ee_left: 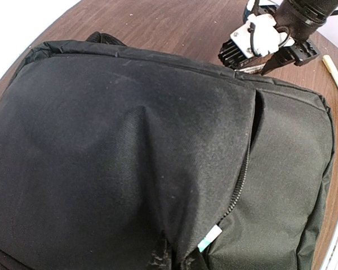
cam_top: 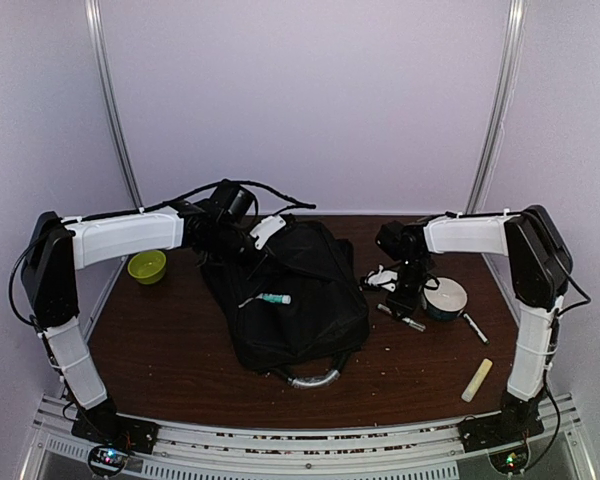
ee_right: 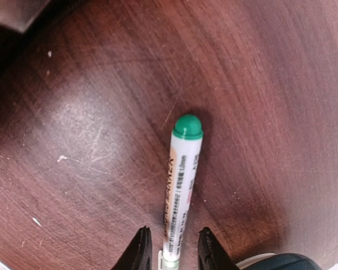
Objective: Pack the student bag
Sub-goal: Adjust the pen at the center of the board.
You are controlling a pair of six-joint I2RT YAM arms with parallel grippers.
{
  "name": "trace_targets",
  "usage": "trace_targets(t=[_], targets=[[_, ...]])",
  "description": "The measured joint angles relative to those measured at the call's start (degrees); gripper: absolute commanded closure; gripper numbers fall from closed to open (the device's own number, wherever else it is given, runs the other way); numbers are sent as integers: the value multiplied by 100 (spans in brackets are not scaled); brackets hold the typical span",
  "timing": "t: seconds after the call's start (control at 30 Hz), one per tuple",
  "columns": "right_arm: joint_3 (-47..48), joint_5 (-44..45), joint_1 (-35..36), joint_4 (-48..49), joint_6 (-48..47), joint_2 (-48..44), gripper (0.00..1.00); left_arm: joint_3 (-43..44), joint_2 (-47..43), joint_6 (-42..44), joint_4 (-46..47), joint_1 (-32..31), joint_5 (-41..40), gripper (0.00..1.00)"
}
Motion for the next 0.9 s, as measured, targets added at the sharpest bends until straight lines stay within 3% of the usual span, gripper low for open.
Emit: trace_targets(t=[0.5, 0.9], targets=[[787, -66, 0, -883, 48, 577, 68, 20, 0, -20, -7, 0, 15, 100], [879, -400, 2, -1329, 289, 721, 70, 20, 0, -20, -7, 0, 24, 100]])
